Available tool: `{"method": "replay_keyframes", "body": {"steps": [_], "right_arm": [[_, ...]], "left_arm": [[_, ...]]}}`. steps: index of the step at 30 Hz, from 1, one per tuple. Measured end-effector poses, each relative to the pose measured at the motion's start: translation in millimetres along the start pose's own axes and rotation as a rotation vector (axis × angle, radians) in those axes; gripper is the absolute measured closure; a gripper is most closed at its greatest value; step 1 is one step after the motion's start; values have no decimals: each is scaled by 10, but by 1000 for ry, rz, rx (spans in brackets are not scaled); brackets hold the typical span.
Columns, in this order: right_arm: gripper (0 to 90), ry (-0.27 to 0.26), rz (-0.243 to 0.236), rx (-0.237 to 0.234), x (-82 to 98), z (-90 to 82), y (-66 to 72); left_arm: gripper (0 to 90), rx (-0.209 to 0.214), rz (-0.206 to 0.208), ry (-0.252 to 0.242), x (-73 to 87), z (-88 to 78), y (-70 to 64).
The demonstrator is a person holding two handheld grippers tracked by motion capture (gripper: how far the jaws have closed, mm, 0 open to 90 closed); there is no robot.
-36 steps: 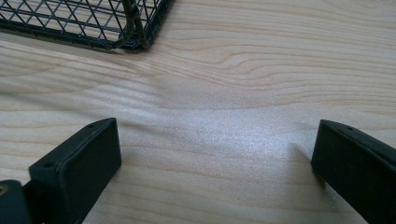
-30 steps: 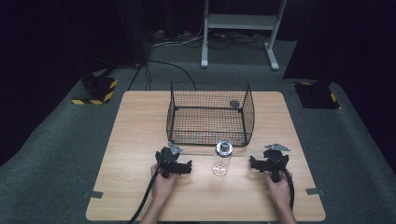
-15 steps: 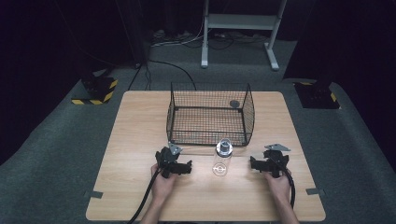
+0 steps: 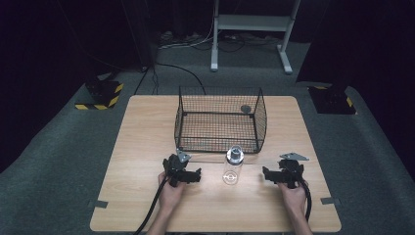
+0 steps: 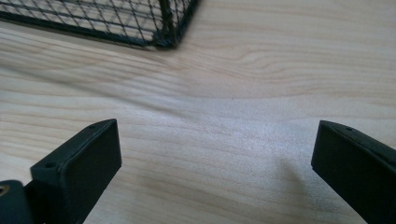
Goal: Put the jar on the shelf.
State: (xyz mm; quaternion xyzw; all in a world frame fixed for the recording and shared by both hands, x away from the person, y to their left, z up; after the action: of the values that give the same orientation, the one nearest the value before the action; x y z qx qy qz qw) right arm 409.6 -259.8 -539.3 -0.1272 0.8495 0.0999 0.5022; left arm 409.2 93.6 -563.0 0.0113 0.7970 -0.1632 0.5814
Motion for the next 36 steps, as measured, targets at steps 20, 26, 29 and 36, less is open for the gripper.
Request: {"method": "replay_keyframes", "body": {"steps": [20, 26, 29, 36], "right_arm": [[24, -50, -22, -161, 27, -228, 184], [24, -54, -32, -187, 42, -250, 246], [24, -53, -45, -205, 34, -268, 283], [25, -55, -60, -256, 43, -323, 408]], "left_arm": [[17, 0, 0, 0, 0, 0, 0], [17, 0, 0, 0, 0, 0, 0], [17, 0, 0, 0, 0, 0, 0], [17, 0, 0, 0, 0, 0, 0]]}}
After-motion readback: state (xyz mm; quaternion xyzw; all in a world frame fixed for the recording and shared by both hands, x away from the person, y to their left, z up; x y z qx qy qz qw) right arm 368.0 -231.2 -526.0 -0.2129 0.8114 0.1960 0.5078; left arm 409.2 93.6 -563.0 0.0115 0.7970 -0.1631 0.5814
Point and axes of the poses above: each handheld gripper's, and its own axes: z roughly forward along the jaws, x roughly out of its underside, y roughly to its left, the point moved 1 cm from there along z, roughly forward along the jaws, and after that the axes turned 15 degrees about -y, right-handed, at the moved point
